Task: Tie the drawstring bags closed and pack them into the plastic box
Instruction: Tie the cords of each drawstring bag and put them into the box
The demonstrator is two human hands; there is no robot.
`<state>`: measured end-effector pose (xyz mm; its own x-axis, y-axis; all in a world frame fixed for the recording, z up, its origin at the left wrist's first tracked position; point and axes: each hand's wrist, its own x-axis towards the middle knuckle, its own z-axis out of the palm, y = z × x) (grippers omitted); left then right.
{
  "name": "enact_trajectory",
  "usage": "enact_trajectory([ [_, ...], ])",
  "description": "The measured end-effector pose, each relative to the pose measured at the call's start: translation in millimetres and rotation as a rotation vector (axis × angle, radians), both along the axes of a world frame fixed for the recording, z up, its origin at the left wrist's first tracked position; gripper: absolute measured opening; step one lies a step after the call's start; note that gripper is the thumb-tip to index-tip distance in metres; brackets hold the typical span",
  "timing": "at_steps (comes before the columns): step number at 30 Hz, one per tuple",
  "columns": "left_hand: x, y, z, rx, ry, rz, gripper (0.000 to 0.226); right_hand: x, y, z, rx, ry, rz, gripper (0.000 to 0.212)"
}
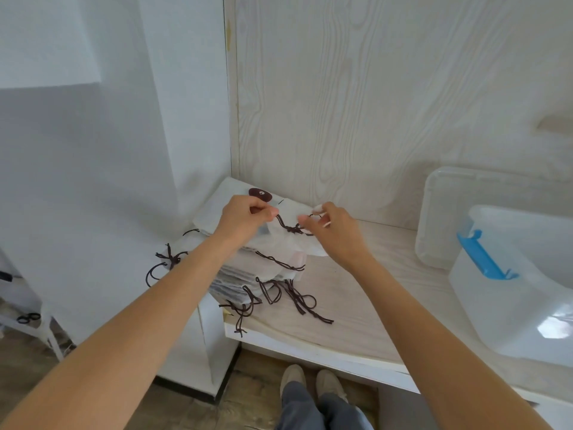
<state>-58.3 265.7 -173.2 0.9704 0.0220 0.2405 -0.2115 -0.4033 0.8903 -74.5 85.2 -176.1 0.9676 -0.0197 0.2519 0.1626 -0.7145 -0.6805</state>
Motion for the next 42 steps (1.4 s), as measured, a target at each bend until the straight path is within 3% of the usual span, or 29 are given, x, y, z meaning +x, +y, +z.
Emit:
enact_trajectory([
  [3,-0.6,-5.1,-2.1,-0.027,0.015,-0.003,0.002,-1.2,16.6,-6.6,-0.223,0.146,0.134,0.078],
  [6,-6.0,-9.8,3.6,-0.101,-0.002,-0.045,0.004,6.5,21.9,-9.7,-0.317,0.118,0.101,0.052],
  [8,-9.8,-13.5,8.8,-0.183,-0.003,-0.062,0.009,9.2,20.2,-1.5,-0.17,0.058,0.071,0.032],
  [13,-6.8,-29.3,13.9,-0.437,0.172,0.018,0.019,6.9,3.2,36.3,0.417,-0.006,-0.029,0.023],
  [15,-4.3,-41.7,15.2,-0.446,0.33,0.028,0.024,5.1,-8.4,56.2,0.719,0.068,-0.026,0.015],
  [18,-0.9,-62.2,17.0,-0.274,0.46,0.014,0.042,-5.2,-27.9,81.6,1.059,0.154,0.07,0.011],
  [20,-5.0,-77.2,21.2,-0.268,0.499,-0.026,0.056,-15.4,-39.5,93.4,1.199,0.179,0.098,0.011],
  [23,-9.9,-99.1,24.9,-0.406,0.644,-0.123,0.078,-27.1,-60.1,99.0,1.331,0.193,0.143,0.026],
  [27,-33.3,-127.3,41.5,-0.544,0.653,-0.232,0.072,-47.9,-92.4,107.4,1.326,0.12,0.065,0.037],
  [30,-48.5,-152.3,67.0,-0.498,0.437,-0.178,0.062,-68.0,-129.5,111.9,1.219,-0.06,-0.148,0.01],
  [31,-50.1,-161.8,74.3,-0.484,0.364,-0.182,0.063,-74.5,-144.7,111.3,1.152,-0.127,-0.22,0.012],
  [33,-58.0,-183.9,87.8,-0.453,0.282,-0.251,0.073,-90.3,-177.1,107.8,0.975,-0.237,-0.296,0.036],
  [35,-70.4,-208.4,97.7,-0.345,0.202,-0.278,0.068,-110.3,-206.7,106.2,0.789,-0.3,-0.328,0.042],
  [37,-79.0,-234.5,103.5,-0.165,0.149,-0.304,0.068,-127.1,-233.7,107.3,0.673,-0.303,-0.396,0.03],
  [40,-97.5,-271.3,111.7,0.138,0.089,-0.304,0.07,-146.7,-264.3,112.8,0.72,-0.209,-0.463,0.013],
  [42,-107.6,-293.8,115.7,0.264,0.084,-0.307,0.073,-149.0,-287.2,111.4,0.679,-0.153,-0.467,0.027],
])
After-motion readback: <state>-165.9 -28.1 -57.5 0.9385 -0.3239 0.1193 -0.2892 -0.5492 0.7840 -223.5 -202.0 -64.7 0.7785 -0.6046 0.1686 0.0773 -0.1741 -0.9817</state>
